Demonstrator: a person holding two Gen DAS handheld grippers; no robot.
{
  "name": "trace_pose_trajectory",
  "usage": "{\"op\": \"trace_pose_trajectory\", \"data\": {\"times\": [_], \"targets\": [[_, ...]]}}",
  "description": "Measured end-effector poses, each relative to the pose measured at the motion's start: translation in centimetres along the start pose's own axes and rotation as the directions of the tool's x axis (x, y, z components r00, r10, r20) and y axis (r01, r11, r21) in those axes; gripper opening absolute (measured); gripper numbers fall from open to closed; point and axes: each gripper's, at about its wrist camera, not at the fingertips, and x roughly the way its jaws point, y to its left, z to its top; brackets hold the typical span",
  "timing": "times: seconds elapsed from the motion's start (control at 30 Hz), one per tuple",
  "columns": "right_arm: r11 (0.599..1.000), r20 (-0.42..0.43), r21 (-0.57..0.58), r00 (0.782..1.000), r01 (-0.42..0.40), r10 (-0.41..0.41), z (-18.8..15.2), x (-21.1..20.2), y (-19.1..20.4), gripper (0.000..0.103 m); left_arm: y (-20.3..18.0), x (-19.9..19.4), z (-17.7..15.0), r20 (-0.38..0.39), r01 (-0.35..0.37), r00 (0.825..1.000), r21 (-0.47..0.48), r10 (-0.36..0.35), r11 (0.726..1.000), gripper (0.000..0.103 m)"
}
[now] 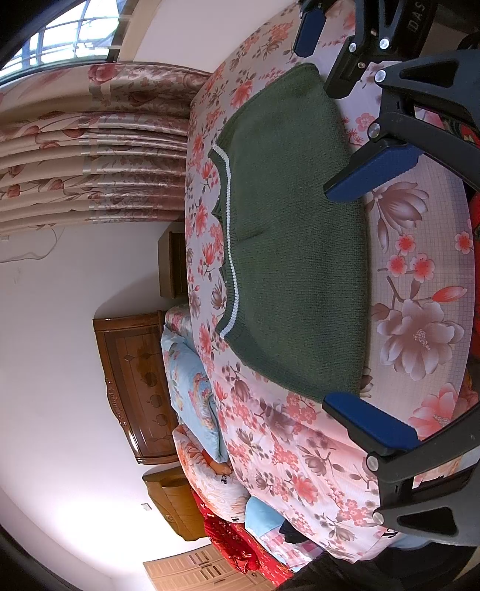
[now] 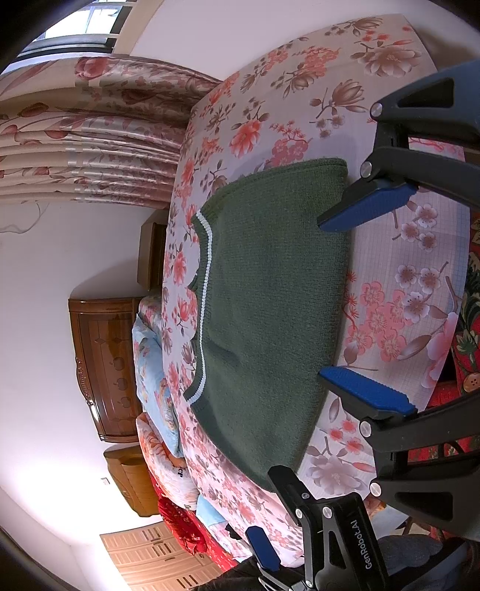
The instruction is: Fold small clothes
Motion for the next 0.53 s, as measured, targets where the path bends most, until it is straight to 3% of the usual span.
{"op": "trace_pose_trajectory", "data": {"times": [0.53], "targets": [[1.000,0.000,0.000,1.000,-0.001,0.001,-0.06,0.01,-0.01,0.077,0.15,0.06,-0.17,0.000,0.000,1.000,-0.002,0.000,1.000,0.103]]}}
